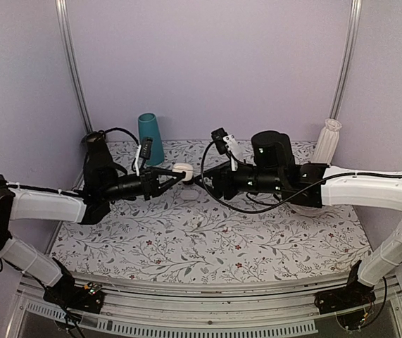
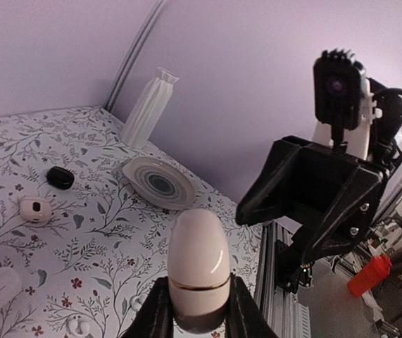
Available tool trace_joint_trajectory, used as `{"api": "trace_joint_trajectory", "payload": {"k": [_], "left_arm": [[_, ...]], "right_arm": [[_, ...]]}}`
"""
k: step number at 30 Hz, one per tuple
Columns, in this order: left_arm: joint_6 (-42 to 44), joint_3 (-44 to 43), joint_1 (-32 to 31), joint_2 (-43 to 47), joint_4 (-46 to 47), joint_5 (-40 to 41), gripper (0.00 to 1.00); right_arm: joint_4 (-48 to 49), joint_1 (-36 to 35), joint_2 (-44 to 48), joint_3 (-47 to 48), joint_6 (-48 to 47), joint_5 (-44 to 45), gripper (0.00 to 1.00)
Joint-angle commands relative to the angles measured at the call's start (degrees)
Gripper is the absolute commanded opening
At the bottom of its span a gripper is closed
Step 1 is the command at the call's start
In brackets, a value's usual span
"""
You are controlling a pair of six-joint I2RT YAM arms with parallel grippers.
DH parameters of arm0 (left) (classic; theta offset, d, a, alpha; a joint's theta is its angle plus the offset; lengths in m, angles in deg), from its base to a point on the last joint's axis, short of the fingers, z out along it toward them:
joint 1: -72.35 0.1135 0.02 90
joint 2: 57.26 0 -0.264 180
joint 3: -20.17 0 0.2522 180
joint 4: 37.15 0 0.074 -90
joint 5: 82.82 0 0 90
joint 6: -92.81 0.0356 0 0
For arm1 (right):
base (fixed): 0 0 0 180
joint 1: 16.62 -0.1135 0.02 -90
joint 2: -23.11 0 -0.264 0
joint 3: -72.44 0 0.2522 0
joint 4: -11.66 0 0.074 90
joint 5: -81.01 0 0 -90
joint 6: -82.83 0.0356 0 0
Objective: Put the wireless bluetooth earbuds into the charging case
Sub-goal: Open the charging case.
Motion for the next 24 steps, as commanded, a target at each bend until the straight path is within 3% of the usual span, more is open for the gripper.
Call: {"api": "trace_joint_trajectory", "payload": {"k": [1,12,24], "left_arm": [[12.5,-4.6,0.3,4.0,-9.9,-13.5,0.0],[18.8,-8.0,-1.1,9.4,-19.0,-19.8,0.0],[21.2,-8.2,-3.4,12.4,-20.1,-21.3,0.0]], "right_arm": [[3.5,0.3,-2.4,3.5,-0.1,-6.1,0.51],[6.4,1.6,-2.2,4.1,1.9,-9.4,0.54],[6.4,3.1,-3.7,4.3,5.3,-10.1,0.54]]}}
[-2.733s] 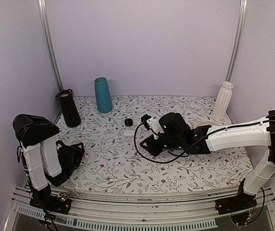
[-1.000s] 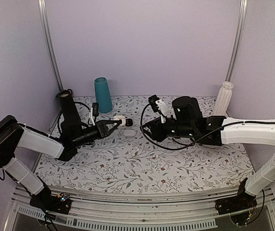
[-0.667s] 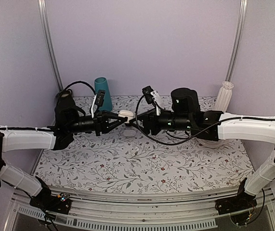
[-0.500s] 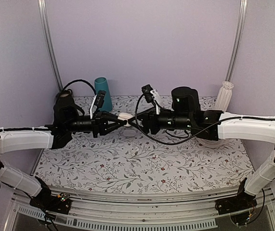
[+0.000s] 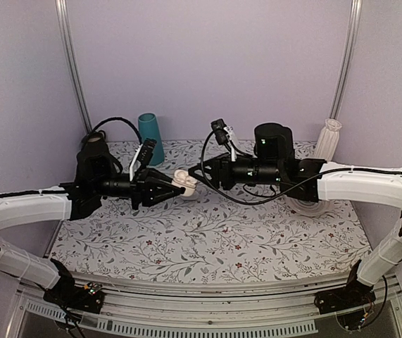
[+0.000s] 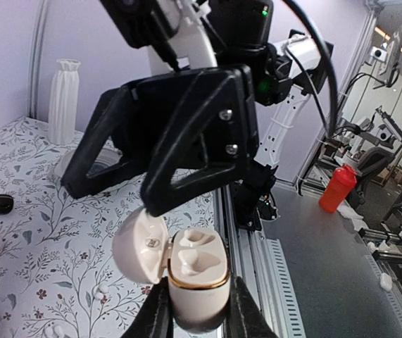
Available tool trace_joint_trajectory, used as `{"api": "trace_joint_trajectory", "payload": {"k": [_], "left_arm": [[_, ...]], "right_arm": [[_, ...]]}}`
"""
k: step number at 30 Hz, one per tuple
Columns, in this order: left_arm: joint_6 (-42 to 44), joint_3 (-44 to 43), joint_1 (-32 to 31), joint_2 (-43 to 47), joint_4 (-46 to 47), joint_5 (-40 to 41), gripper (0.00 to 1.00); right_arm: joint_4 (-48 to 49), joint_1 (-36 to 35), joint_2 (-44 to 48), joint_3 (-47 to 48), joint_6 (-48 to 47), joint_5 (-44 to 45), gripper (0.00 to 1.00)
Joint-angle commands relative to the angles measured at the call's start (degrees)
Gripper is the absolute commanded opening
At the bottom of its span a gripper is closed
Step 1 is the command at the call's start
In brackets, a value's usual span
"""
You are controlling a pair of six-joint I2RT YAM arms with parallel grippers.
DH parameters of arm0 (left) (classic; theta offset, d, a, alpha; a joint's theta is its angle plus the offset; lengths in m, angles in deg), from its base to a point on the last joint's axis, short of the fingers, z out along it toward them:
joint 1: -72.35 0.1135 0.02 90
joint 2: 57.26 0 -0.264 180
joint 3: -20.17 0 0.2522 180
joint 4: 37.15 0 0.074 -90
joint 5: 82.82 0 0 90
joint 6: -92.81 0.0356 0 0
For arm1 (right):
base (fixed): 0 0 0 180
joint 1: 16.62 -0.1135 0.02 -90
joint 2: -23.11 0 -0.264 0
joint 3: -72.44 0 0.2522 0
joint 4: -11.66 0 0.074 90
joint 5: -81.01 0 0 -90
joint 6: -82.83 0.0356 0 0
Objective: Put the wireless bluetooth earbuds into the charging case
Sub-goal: Open the charging case.
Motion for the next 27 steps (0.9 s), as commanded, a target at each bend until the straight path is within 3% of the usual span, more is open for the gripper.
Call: {"api": "trace_joint_trajectory", "payload": {"k": [1,14,27], "left_arm": [[1.8,-2.0,-1.3,2.4,0.8,-2.5,0.0],[1.0,1.7,1.1,4.6,-0.7,14.6,0.0],[0.7,3.0,6.7,9.6,-5.1,24.7,0.0]], "right_arm": [[-0.1,0.7,-1.4,1.5,1.3,0.7,0.54],[-0.2,0.7,0.4,1.6,2.9,-1.7,0.55],[-10.2,0.7,-2.7,1.6,6.8,6.5,0.54]]}}
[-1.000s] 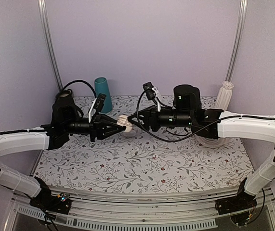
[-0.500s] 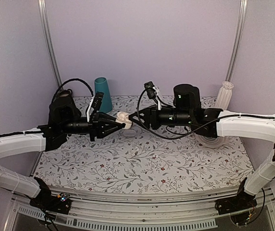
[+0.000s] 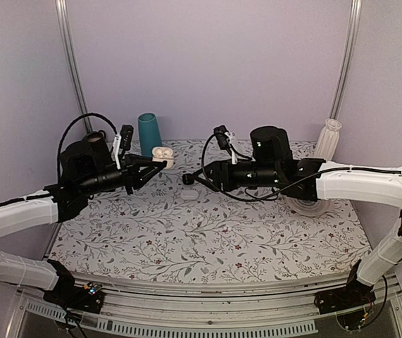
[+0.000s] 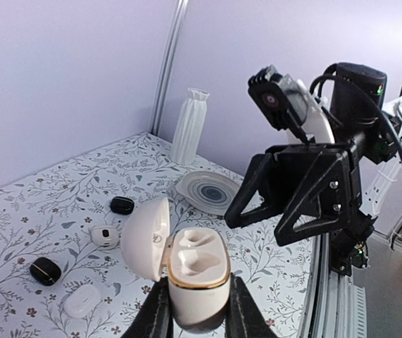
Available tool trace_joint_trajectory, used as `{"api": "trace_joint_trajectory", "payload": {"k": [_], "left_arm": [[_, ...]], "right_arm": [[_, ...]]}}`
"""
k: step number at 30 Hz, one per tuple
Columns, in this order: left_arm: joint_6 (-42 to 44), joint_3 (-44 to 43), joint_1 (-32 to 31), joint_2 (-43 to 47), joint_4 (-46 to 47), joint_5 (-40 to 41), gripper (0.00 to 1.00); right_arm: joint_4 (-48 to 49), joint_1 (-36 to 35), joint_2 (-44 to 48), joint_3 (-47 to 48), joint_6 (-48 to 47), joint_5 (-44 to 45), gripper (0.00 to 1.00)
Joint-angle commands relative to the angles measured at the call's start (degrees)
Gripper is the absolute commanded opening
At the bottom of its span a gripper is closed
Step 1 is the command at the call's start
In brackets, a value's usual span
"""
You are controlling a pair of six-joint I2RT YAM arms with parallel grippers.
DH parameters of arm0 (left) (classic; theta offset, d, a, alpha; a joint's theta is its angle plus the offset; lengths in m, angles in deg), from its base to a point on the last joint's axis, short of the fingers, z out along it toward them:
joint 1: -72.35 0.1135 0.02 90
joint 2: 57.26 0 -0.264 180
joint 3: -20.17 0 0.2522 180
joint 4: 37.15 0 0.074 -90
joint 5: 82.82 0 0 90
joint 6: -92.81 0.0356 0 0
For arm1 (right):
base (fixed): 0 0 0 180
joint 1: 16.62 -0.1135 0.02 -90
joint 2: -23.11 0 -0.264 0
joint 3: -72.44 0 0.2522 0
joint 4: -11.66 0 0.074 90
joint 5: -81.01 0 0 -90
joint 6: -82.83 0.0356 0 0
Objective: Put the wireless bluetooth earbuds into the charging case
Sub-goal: Open the charging case, then move the left earbud to the center of the board.
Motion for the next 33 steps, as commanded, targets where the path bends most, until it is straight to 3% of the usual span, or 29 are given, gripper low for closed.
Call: {"api": "trace_joint_trajectory", "payload": {"k": [1,14,33], "left_arm": [[0.2,0.8,2.2,2.3,-1.9,3.9,0.0],[1.0,3.8,4.3,5.6,-1.9,4.8,0.0],[0.9,4.7,4.9,6.8,-1.6,4.3,0.0]], "right_arm": [[-5.4,0.2,-3.1,1.4,2.8,3.2,0.54],[-11.3,-0.4,-18.6,5.7,9.6,2.9,0.4],[-13.8,-1.1,-29.0,10.3,13.3,1.4,0.38]]}}
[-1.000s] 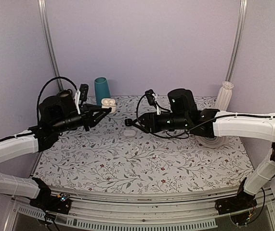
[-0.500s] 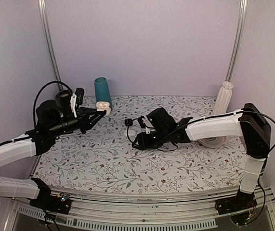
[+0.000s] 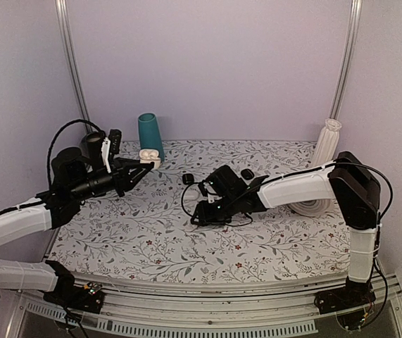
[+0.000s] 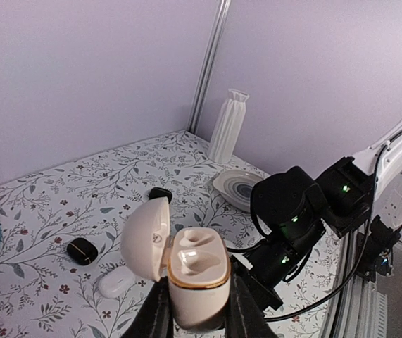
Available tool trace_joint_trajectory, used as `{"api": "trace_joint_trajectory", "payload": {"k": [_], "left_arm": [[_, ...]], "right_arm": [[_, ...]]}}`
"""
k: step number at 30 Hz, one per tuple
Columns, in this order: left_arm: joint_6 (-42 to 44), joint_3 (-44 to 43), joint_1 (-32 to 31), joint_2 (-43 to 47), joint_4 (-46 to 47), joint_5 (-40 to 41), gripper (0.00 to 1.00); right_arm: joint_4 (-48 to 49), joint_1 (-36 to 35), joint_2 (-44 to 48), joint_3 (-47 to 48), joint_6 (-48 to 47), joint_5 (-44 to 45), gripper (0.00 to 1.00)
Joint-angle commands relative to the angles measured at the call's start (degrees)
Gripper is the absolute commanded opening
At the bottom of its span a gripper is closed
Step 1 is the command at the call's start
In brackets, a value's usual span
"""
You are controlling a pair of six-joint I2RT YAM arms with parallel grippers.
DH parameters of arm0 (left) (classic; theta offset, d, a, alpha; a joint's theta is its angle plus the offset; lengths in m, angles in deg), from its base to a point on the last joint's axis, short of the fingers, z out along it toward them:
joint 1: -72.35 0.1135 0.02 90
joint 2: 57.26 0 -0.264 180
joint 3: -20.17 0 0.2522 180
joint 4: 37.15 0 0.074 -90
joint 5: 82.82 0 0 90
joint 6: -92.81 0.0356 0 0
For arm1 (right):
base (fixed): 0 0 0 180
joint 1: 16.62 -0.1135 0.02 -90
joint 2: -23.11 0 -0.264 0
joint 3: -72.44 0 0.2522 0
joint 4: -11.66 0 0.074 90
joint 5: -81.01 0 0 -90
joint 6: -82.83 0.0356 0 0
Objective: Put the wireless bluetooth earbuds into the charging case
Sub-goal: Move the left earbud to the center of the board.
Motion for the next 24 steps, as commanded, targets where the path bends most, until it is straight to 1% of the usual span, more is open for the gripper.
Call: {"api": "trace_joint_trajectory", "payload": {"k": [1,11,14,24], "left_arm": [[0.4,0.3,0.8,1.0,1.0,0.0,0.0],[0.3,0.2,1.0,1.0,0.6,-0.1,0.0],[0.2,0.2,0.9,0.9,0.6,-0.2,0.0],[0.0,0.0,1.1,1.0,0.1,-0.1,0.0]], "right_arm": [[-1.2,-0.4,-2.4,1.8,0.6,-0.2,0.38],[-4.0,-1.1,-5.5,4.8,-1.1,2.2,0.37],[-6.2,-1.2,-6.5,6.6,-1.9,3.8,0.37],[-14.4,-3.6,-10.0,13.0,-7.8,13.2,0.37]]}}
